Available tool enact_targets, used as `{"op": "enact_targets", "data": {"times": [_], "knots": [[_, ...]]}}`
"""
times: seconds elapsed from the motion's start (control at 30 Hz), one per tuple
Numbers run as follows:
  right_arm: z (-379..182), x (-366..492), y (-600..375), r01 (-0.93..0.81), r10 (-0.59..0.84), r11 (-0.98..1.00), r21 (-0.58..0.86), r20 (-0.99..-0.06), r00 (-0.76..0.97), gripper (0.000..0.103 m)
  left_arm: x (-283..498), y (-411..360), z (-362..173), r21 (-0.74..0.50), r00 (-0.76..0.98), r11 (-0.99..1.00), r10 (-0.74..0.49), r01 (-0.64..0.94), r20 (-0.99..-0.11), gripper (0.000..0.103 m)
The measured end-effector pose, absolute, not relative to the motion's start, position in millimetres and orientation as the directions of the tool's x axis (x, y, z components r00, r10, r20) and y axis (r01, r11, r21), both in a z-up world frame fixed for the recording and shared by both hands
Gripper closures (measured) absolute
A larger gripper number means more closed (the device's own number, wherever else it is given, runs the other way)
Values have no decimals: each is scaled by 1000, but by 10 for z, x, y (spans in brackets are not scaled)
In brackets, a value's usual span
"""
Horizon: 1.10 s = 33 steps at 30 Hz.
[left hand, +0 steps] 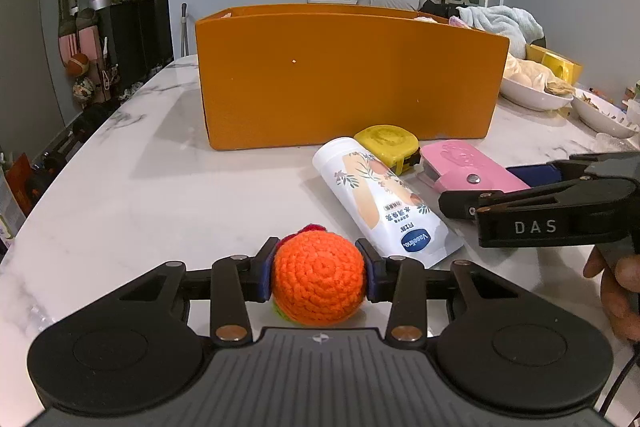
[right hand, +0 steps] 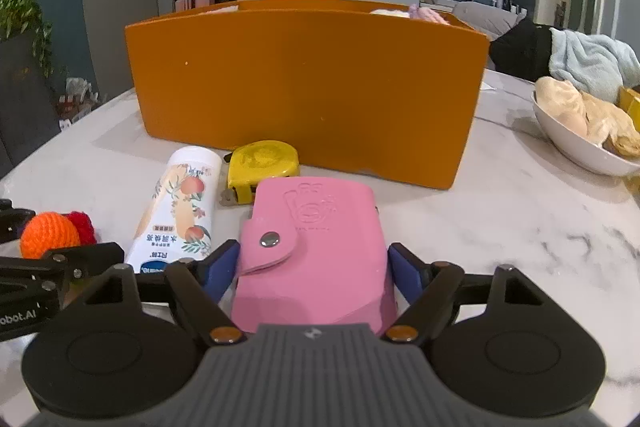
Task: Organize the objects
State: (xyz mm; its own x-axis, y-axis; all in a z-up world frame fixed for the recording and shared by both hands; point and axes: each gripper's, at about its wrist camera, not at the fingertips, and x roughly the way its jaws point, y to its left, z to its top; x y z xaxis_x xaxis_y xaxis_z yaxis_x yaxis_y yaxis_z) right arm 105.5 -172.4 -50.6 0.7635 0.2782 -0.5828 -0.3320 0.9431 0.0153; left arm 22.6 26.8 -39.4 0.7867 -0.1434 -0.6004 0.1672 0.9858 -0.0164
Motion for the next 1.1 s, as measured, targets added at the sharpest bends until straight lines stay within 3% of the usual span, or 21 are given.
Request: {"op": "enact_targets", "data": {"times": [0.4,0.57,1.1], "knots": [[-487,831,-1647,-323,261,946,-3,-581,771,24,232,254,-391,-5,785,986,-136,167,-605,56],[-423,747,-1669,-318,262,948,9,-585,767,24,211,289,-348,-62,768,986,-160,155,-621,56],[27,532,-1839,-287,257,958,22,-515,818,24,250,254,8,-26,803,991,-123,133,-583,56]]}}
